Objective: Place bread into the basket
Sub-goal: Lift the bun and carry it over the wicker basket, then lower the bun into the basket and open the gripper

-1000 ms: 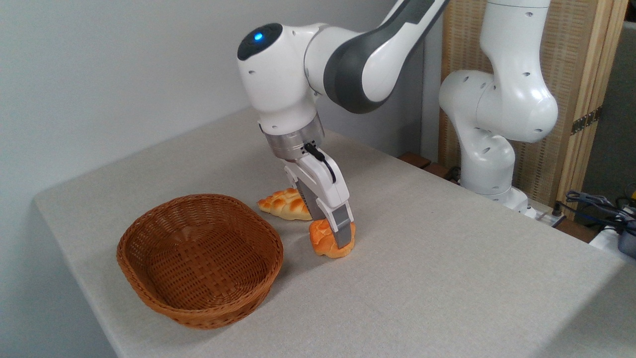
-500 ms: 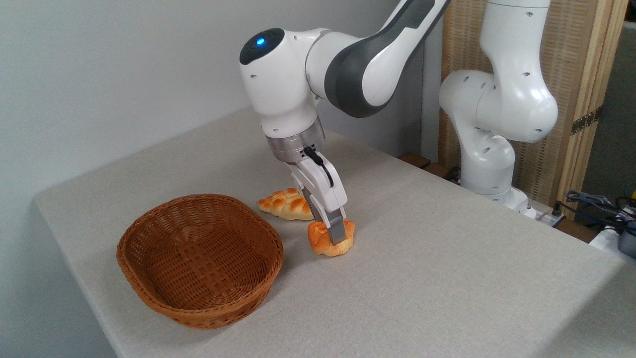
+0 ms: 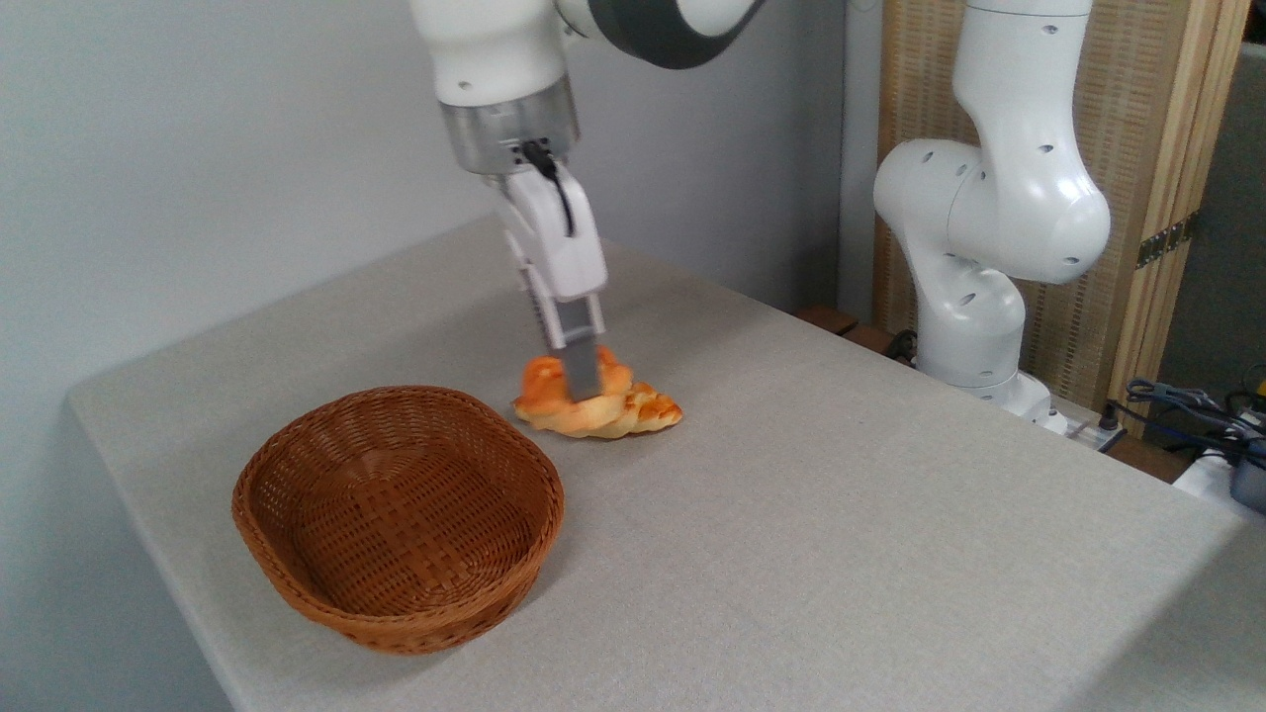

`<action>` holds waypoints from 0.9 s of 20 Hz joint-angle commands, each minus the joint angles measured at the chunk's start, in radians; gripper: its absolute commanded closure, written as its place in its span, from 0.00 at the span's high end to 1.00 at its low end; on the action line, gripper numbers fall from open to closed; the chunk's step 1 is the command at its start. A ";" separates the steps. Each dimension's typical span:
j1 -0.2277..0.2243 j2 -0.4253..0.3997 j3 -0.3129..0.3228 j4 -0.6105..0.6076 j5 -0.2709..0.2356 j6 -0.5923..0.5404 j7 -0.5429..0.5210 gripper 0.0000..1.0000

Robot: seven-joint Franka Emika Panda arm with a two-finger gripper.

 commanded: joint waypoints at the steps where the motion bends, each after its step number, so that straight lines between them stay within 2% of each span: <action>1: -0.007 0.138 -0.014 0.062 -0.064 0.200 0.003 0.32; 3: -0.007 0.184 -0.015 0.059 -0.072 0.281 0.000 0.37; 5: -0.007 0.222 -0.015 0.057 -0.072 0.326 0.003 0.51; 6: -0.007 0.239 -0.021 0.057 -0.072 0.343 0.001 0.65; 8: -0.007 0.253 -0.021 0.050 -0.066 0.366 0.008 0.71; 9: -0.004 0.258 -0.021 0.048 -0.063 0.366 0.009 0.86; 10: -0.002 0.259 -0.021 0.049 -0.063 0.368 0.008 0.97; 11: -0.002 0.259 -0.021 0.049 -0.063 0.368 0.006 1.00; 18: -0.001 0.258 -0.021 0.049 -0.055 0.375 0.020 1.00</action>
